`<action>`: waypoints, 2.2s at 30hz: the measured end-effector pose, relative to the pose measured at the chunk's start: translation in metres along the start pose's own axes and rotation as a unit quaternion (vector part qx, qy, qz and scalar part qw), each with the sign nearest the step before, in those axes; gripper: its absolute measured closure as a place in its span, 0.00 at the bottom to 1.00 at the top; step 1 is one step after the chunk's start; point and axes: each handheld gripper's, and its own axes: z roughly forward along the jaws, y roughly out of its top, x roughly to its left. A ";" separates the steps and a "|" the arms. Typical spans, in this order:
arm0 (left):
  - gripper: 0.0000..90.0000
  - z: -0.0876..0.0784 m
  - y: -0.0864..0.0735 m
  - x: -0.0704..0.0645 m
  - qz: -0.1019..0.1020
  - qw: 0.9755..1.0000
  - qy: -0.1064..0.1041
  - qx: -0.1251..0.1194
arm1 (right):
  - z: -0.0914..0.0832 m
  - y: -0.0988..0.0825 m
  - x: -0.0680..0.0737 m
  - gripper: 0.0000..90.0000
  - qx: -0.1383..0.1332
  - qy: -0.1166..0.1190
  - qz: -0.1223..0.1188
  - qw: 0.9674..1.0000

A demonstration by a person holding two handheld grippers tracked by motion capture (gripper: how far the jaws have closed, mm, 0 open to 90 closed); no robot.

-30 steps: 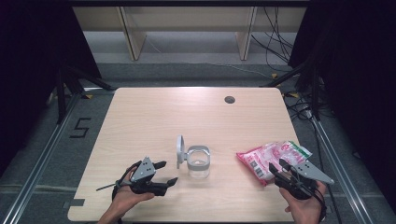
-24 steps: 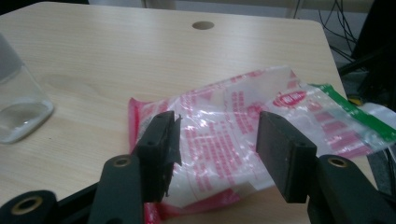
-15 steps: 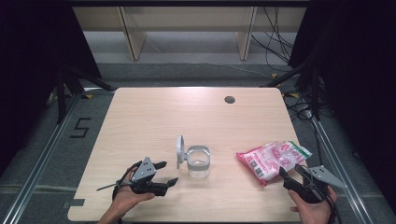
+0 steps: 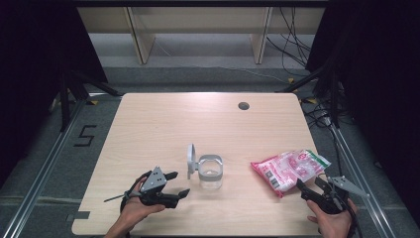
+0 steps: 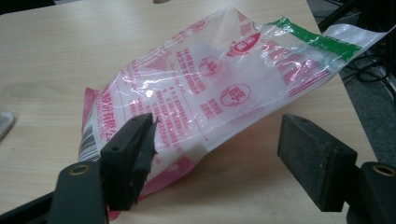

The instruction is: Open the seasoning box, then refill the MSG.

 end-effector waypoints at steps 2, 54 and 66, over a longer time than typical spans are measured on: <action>0.29 0.000 0.000 0.001 0.003 1.000 0.000 0.004 | 0.004 0.000 -0.002 0.29 -0.005 -0.002 0.000 1.000; 0.29 0.002 0.000 -0.005 0.034 0.999 -0.004 0.009 | 0.071 0.020 -0.011 0.71 0.034 0.026 0.015 0.999; 0.29 0.002 -0.001 -0.007 0.019 1.000 -0.006 0.010 | 0.073 0.026 -0.010 1.00 0.036 0.026 -0.030 0.999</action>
